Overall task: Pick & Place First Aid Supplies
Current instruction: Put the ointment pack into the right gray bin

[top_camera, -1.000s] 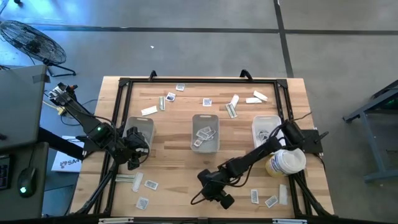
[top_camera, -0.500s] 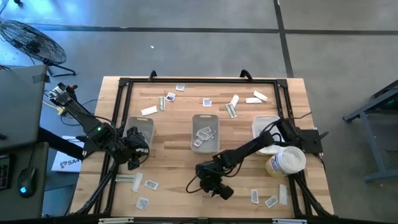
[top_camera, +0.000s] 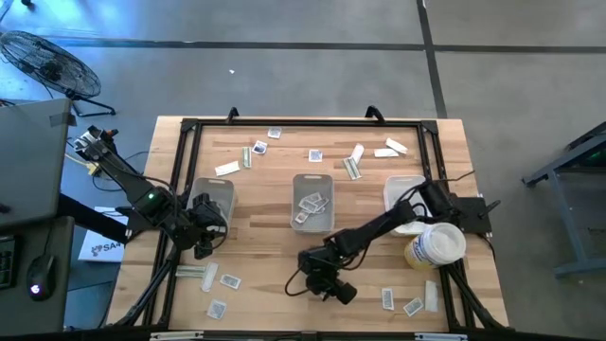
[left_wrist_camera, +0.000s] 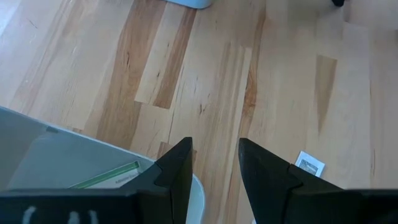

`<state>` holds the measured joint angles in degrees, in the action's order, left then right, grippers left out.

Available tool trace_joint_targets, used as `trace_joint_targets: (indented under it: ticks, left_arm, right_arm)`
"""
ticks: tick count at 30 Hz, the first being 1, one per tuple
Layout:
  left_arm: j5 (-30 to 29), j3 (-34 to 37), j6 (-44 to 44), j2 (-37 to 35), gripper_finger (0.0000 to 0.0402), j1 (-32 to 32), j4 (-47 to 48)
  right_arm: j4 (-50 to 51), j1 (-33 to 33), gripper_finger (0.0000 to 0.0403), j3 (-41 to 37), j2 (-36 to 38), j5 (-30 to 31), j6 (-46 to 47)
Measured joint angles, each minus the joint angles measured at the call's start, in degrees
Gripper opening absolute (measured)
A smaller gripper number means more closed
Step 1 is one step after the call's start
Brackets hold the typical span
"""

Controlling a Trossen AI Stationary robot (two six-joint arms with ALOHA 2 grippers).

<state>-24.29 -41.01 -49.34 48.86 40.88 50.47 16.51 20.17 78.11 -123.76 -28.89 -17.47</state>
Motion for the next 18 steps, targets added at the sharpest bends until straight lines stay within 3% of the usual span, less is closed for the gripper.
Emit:
trace_joint_targets:
  ticks: [10,18]
  left_arm:
    - [0.2,0.0,0.0,0.0,0.0128,0.0,0.0]
    - [0.3,0.0,0.0,0.0,0.0128,0.0,0.0]
  right_arm:
    - [3.0,-1.6,0.0139,0.0,0.3,5.8,-4.8]
    - [5.0,-1.2,0.0139,-0.2,3.1,17.6,-9.2]
